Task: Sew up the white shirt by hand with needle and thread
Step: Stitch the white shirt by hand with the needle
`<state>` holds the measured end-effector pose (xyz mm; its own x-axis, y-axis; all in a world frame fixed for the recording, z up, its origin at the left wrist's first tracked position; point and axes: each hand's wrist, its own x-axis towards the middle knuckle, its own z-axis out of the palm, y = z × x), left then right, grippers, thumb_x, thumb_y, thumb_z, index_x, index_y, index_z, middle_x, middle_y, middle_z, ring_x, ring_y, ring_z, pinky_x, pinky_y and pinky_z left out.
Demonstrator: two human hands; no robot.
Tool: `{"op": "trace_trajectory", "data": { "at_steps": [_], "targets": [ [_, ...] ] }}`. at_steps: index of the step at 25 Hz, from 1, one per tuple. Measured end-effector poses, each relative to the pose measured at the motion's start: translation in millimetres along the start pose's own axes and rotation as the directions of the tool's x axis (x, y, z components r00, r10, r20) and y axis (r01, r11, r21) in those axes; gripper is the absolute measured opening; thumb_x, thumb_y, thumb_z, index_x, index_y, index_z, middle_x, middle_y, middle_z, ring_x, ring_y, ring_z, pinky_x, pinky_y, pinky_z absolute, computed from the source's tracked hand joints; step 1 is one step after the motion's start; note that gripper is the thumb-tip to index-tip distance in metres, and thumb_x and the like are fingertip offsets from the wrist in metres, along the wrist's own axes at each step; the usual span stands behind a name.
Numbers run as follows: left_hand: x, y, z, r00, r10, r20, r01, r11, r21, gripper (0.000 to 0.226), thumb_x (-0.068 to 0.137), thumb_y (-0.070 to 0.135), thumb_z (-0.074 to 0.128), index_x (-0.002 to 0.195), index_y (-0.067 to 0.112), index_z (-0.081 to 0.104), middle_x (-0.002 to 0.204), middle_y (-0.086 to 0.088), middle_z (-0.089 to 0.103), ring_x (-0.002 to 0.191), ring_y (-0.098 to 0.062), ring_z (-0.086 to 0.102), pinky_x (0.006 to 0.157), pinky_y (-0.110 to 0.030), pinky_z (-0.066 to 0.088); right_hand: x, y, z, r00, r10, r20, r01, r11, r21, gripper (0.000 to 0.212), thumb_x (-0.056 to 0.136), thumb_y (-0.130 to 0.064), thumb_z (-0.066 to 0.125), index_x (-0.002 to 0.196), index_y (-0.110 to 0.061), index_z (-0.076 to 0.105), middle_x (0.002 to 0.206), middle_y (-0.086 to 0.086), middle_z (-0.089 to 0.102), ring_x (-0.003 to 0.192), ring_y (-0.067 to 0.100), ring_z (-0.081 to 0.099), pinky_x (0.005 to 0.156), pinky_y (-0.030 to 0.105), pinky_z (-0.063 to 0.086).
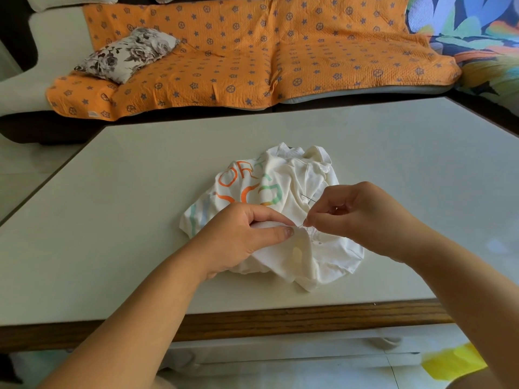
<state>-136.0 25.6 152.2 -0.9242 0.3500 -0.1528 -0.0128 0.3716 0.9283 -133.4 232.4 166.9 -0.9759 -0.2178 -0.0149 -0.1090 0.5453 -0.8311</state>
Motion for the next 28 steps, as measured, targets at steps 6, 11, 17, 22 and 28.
{"op": "trace_trajectory", "data": {
  "at_steps": [6, 11, 17, 22, 28],
  "targets": [
    [1, -3, -5, 1.000, -0.012, 0.012, 0.012, 1.000, -0.022, 0.009, 0.085, 0.023, 0.071, 0.090, 0.026, 0.078, 0.092, 0.012, 0.075, 0.090, 0.002, 0.065, 0.079, -0.009, 0.047, 3, 0, -10, 0.999, 0.038, -0.026, -0.036, 0.998, 0.051, 0.021, 0.091, -0.024, 0.062, 0.083, -0.034, 0.078, 0.070, -0.010, 0.069, 0.062, 0.000, 0.059, 0.069, 0.017, 0.049],
    [2, -3, -5, 1.000, -0.008, 0.010, 0.008, 1.000, -0.015, 0.010, 0.086, 0.021, 0.071, 0.093, 0.022, 0.077, 0.093, 0.011, 0.075, 0.089, 0.003, 0.065, 0.078, -0.009, 0.047, 1, 0, -10, 0.995, 0.028, 0.097, -0.022, 0.998, -0.056, 0.018, 0.085, -0.022, 0.069, 0.086, -0.038, 0.076, 0.078, -0.012, 0.070, 0.070, 0.003, 0.060, 0.071, 0.018, 0.048],
    [1, -2, -5, 1.000, -0.007, 0.014, 0.007, 1.000, -0.012, 0.011, 0.086, 0.020, 0.070, 0.093, 0.022, 0.078, 0.093, 0.008, 0.075, 0.086, 0.001, 0.066, 0.074, -0.010, 0.048, -2, -1, -2, 0.989, 0.013, 0.147, -0.012, 1.000, -0.006, 0.011, 0.085, -0.035, 0.067, 0.087, -0.031, 0.077, 0.076, -0.017, 0.069, 0.073, -0.001, 0.063, 0.076, 0.020, 0.050],
    [0, -1, -3, 1.000, -0.007, 0.008, 0.007, 1.000, -0.008, 0.010, 0.085, 0.021, 0.071, 0.090, 0.026, 0.078, 0.089, 0.012, 0.075, 0.084, 0.003, 0.066, 0.071, -0.008, 0.047, 0, 2, 4, 0.994, 0.033, 0.102, -0.031, 0.999, -0.019, 0.012, 0.084, -0.039, 0.068, 0.079, -0.030, 0.075, 0.070, -0.017, 0.067, 0.069, -0.002, 0.059, 0.072, 0.019, 0.046],
    [-1, 0, -3, 1.000, -0.009, 0.008, 0.009, 1.000, 0.010, 0.010, 0.085, 0.020, 0.072, 0.086, 0.028, 0.077, 0.088, 0.012, 0.075, 0.086, 0.002, 0.067, 0.074, -0.009, 0.049, 1, 1, 9, 0.998, -0.001, 0.057, 0.003, 0.999, -0.041, 0.010, 0.081, -0.023, 0.071, 0.071, -0.024, 0.073, 0.068, -0.012, 0.067, 0.061, -0.003, 0.054, 0.060, 0.007, 0.041]
  ]
}}
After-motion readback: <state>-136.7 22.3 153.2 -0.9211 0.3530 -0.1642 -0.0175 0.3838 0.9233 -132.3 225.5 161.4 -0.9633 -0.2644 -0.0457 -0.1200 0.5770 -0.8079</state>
